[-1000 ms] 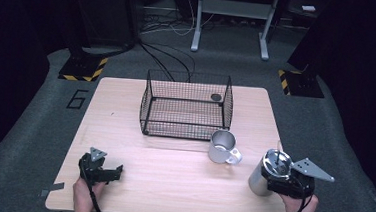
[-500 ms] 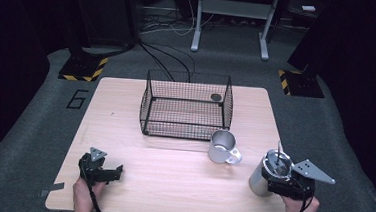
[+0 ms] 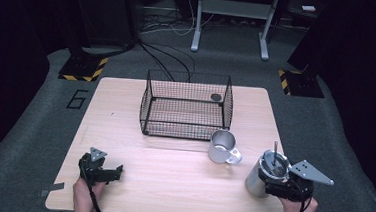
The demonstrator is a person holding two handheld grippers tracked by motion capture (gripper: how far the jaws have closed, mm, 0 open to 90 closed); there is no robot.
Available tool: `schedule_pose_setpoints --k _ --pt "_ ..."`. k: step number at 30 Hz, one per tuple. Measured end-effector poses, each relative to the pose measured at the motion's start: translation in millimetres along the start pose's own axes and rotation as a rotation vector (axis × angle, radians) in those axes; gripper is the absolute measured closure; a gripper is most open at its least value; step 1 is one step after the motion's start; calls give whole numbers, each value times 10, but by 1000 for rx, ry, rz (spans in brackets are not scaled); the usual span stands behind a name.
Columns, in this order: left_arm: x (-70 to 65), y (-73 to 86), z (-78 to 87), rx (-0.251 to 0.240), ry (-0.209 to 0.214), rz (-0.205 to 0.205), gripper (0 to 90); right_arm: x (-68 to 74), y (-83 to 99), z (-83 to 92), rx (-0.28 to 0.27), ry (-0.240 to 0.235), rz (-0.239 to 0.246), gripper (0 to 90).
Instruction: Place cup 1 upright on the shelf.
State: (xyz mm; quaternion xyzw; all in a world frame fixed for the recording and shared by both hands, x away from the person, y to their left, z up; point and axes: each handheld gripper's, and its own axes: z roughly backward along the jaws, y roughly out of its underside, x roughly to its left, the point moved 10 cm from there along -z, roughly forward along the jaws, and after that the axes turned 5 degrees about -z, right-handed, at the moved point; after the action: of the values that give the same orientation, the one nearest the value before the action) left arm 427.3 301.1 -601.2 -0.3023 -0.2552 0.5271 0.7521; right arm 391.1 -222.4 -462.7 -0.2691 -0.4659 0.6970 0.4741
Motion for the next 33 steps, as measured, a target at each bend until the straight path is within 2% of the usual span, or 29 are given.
schedule_pose_setpoints --k 21,33 --pt "2 -4 -1 -5 -4 -6 5 346 -111 -51 -10 -74 43 34" --pt "3 -1 -1 -1 0 -3 6 573 -188 -107 -10 -133 67 34"
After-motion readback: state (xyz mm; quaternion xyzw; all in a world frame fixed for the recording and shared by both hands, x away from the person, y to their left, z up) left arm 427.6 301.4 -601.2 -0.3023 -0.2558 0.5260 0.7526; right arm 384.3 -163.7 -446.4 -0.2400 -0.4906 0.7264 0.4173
